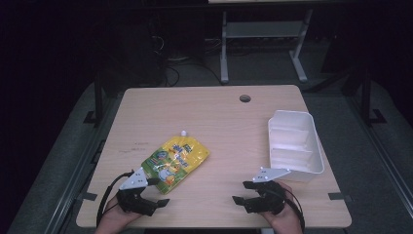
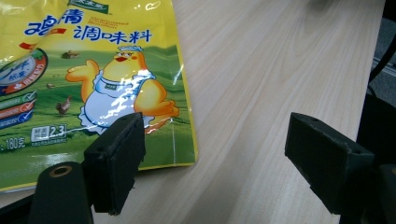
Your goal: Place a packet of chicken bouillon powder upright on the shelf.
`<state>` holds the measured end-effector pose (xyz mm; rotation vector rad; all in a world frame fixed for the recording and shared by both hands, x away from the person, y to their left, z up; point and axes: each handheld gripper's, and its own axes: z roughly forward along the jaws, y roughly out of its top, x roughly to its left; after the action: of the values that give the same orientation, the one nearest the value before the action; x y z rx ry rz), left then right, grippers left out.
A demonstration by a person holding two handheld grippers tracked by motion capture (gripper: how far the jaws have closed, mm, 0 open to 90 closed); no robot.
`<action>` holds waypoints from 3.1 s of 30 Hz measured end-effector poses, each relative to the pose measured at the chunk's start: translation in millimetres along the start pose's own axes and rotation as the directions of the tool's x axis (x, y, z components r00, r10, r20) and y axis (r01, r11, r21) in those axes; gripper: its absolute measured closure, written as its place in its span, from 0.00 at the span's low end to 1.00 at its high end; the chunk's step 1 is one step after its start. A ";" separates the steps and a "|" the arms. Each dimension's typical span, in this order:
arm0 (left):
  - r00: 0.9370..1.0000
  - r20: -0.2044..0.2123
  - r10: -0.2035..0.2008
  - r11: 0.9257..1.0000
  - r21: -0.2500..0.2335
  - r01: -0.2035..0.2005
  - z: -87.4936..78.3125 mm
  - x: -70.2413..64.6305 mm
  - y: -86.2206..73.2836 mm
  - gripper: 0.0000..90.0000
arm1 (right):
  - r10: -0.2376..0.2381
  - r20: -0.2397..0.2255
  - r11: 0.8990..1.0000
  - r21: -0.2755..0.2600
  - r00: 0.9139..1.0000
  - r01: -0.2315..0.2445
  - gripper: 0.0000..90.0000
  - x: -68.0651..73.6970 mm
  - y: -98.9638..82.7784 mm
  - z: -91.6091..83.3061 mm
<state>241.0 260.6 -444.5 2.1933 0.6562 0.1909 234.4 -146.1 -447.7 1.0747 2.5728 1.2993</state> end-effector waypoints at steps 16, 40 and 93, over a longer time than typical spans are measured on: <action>0.999 -0.025 -0.034 0.999 0.001 0.034 -2.9 9.4 -1.8 0.25 | -0.014 0.007 1.000 -0.011 1.000 0.014 0.35 0.9 0.5 0.5; 0.990 -0.096 -0.100 0.995 -0.001 0.101 -6.9 38.7 -0.6 0.37 | -0.013 -0.002 1.000 -0.013 1.000 0.013 0.35 5.5 14.4 13.3; 0.981 -0.157 -0.114 0.990 0.069 0.126 8.8 62.2 10.7 0.61 | 0.050 0.009 0.986 0.161 0.999 -0.051 0.40 -39.0 176.6 128.8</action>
<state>301.3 281.1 -447.2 2.2211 0.8931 0.2767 407.1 -11.4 -411.0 1.1742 2.7034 1.1126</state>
